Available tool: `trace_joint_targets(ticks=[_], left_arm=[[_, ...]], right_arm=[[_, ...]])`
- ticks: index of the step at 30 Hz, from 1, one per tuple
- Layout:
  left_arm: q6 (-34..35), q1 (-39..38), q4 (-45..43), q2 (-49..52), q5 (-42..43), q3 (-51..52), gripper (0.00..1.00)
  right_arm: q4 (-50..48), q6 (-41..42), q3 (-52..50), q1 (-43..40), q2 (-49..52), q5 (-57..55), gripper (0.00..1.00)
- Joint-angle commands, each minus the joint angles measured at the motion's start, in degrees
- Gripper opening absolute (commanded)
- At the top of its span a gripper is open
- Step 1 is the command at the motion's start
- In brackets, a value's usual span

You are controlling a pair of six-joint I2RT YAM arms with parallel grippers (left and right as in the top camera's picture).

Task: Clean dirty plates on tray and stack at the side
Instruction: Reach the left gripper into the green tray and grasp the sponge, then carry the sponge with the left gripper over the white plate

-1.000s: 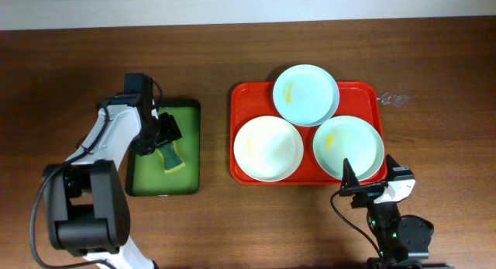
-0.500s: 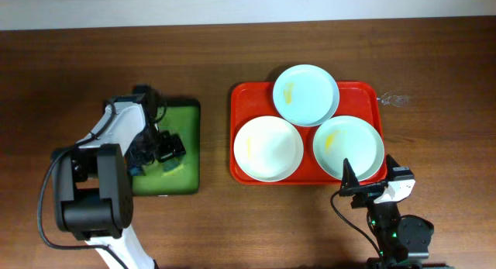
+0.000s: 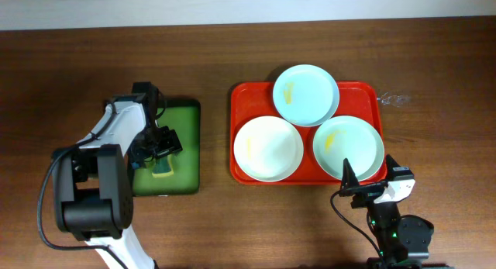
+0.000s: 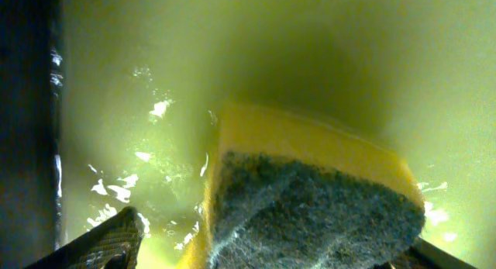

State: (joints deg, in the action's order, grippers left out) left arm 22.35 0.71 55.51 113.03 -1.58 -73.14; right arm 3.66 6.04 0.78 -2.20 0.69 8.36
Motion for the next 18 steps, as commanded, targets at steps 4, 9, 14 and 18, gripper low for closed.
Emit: trace_joint_targets(ticks=[4,9,14,18], left_arm=[[0.11,0.11,13.79,1.16,-2.75,-11.61,0.00],[0.09,0.09,32.17,1.16,-2.54,-34.99,0.00],[0.59,-0.26,20.48,1.40,-2.45,-26.27,0.00],[0.20,-1.31,13.75,-0.20,-2.32,-16.72,0.00]], right_arm=[[0.17,0.20,-0.46,0.35,-0.33,-0.46,0.98],[0.17,0.20,-0.46,0.35,-0.33,-0.46,0.98],[0.17,0.20,-0.46,0.35,-0.33,-0.46,0.98],[0.17,0.20,-0.46,0.35,-0.33,-0.46,0.98]])
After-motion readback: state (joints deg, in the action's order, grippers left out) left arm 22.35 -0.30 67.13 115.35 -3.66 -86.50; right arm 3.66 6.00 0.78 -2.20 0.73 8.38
